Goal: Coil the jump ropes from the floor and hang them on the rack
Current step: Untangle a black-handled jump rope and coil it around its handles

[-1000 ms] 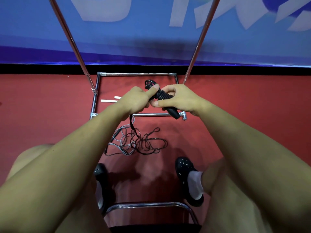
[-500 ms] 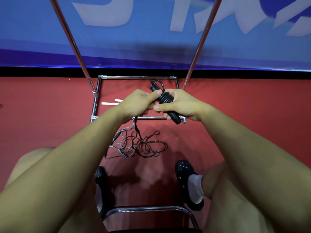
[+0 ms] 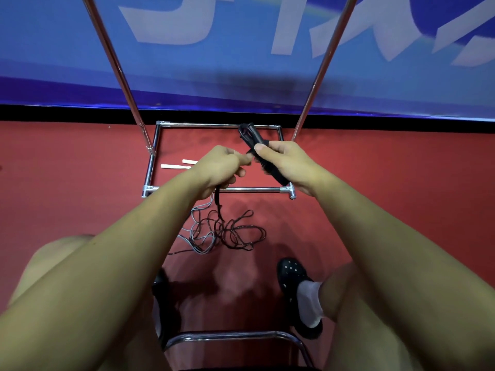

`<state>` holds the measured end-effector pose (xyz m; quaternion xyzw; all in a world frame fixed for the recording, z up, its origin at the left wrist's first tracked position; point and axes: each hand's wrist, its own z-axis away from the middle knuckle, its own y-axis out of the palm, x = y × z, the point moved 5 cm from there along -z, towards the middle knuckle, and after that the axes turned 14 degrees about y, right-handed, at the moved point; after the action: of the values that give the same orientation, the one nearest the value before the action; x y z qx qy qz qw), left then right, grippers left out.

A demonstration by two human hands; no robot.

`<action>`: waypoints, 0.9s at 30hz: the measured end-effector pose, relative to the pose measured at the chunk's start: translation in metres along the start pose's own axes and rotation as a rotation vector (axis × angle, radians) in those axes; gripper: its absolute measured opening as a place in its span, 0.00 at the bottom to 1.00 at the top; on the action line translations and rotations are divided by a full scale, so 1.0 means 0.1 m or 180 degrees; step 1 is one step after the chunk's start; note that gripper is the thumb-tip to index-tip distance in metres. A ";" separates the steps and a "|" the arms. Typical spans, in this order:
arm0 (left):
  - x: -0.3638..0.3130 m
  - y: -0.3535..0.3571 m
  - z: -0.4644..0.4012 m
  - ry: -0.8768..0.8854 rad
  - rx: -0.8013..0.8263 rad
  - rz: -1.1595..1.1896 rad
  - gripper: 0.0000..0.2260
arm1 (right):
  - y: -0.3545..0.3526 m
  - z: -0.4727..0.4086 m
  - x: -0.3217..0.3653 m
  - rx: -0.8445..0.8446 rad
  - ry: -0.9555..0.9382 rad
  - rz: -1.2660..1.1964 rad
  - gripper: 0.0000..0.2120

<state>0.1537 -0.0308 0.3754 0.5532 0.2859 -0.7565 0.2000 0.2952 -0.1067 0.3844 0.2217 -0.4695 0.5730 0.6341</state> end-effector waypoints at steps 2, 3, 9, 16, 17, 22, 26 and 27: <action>0.03 -0.02 0.00 0.0023 0.0001 -0.0067 0.14 | -0.04 -0.04 -0.03 -0.0024 0.0032 0.0030 0.10; 0.04 -0.02 0.00 0.0044 -0.0009 -0.0055 0.15 | -0.06 -0.04 -0.05 -0.0021 0.0060 0.0059 0.09; -0.01 0.00 -0.01 0.0332 0.0001 -0.0421 0.22 | -0.08 -0.04 -0.07 -0.0064 0.0221 0.0009 0.18; -0.10 0.01 -0.02 0.0384 0.0068 -0.0206 0.16 | -0.11 0.05 -0.03 0.0032 0.0320 0.0369 0.19; -0.12 0.00 0.00 0.0340 0.0025 -0.0140 0.18 | -0.11 0.06 -0.02 0.0071 0.0347 0.0392 0.19; -0.13 0.00 0.02 0.0352 -0.0096 -0.0545 0.28 | -0.07 0.12 0.00 0.0131 0.0347 0.0521 0.22; -0.16 -0.01 0.01 0.0516 -0.0025 -0.0028 0.27 | -0.09 0.16 0.01 0.0471 0.0373 0.0059 0.22; -0.18 -0.01 0.02 0.0572 -0.0014 0.0080 0.27 | -0.10 0.17 0.01 0.0650 0.0438 -0.0178 0.23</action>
<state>0.1574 -0.0315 0.3928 0.6220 0.2973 -0.7006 0.1842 0.2985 -0.1221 0.3954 0.2583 -0.3576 0.6138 0.6548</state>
